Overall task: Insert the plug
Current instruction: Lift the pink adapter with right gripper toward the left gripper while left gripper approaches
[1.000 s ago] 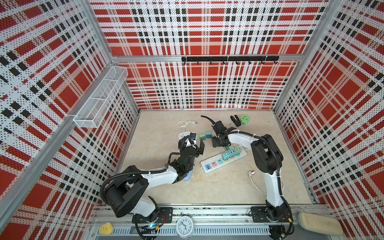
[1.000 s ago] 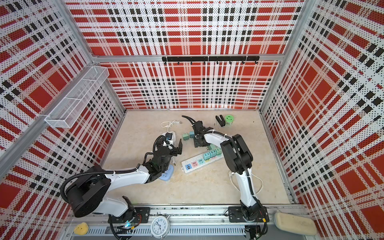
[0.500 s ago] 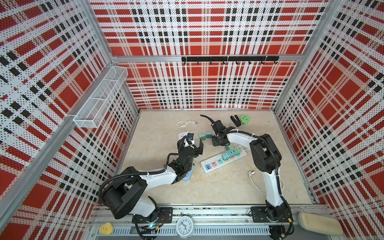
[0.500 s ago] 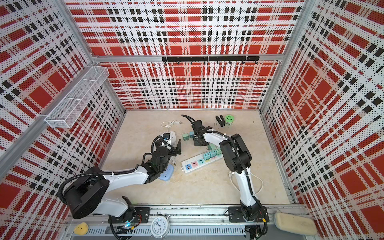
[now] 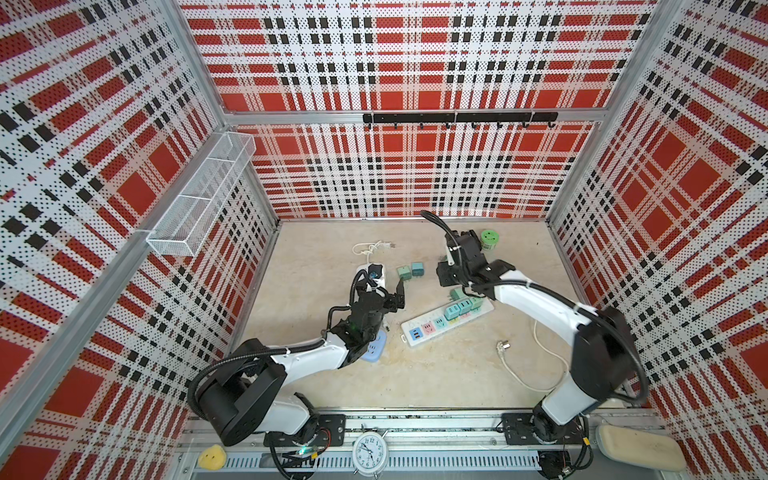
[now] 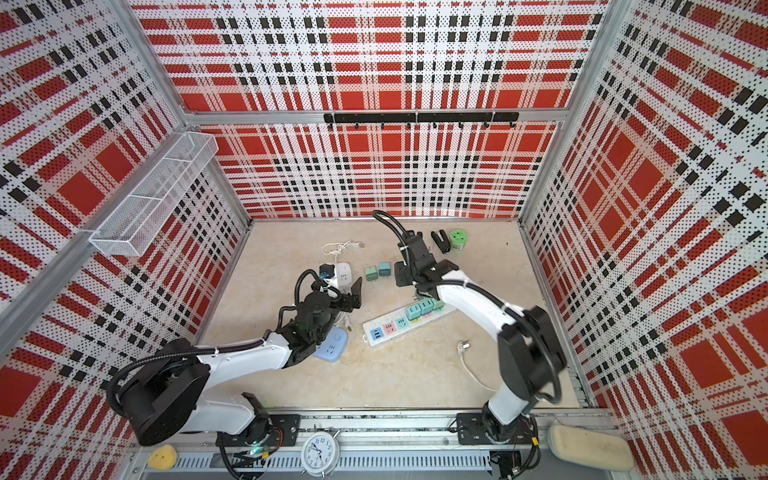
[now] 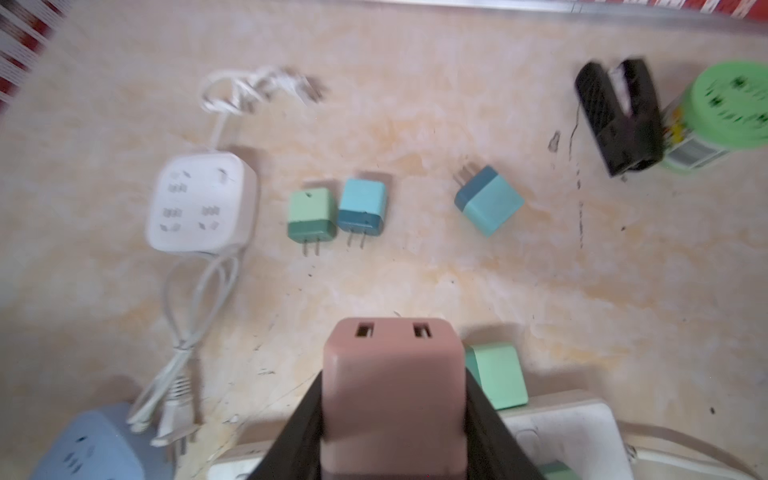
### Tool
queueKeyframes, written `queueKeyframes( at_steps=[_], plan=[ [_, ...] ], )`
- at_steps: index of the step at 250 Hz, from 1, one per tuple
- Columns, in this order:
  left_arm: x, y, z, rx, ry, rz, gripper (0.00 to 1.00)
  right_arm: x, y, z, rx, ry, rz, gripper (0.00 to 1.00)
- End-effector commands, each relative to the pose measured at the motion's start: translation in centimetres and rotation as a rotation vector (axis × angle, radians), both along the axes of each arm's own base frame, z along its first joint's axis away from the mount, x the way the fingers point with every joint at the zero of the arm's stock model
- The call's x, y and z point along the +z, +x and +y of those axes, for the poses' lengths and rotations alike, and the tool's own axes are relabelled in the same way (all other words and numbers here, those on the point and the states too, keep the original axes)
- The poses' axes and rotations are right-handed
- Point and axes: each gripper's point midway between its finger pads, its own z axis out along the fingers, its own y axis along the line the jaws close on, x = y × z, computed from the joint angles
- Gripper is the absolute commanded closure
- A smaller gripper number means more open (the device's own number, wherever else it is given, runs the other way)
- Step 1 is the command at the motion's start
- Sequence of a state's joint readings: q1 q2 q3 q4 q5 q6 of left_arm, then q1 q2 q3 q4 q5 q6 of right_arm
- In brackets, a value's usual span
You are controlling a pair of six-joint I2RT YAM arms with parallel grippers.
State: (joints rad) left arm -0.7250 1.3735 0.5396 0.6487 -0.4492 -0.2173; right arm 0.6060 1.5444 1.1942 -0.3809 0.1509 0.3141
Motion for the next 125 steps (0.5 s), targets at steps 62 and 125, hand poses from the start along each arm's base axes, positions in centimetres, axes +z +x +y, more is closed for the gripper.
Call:
queueKeyframes(
  at_steps=[62,125],
  plan=[
    [2.9,-2.4,-5.5,-0.342,-0.151,-0.02,0.26,2.4,-4.9,3.5,0.208,-0.006,-0.295,0.86],
    [6.3,-5.0,-5.7,-0.464,-0.215,-0.136,0.29,3.1,-6.2,3.2,0.251,0.102,-0.566,0.88]
  ],
)
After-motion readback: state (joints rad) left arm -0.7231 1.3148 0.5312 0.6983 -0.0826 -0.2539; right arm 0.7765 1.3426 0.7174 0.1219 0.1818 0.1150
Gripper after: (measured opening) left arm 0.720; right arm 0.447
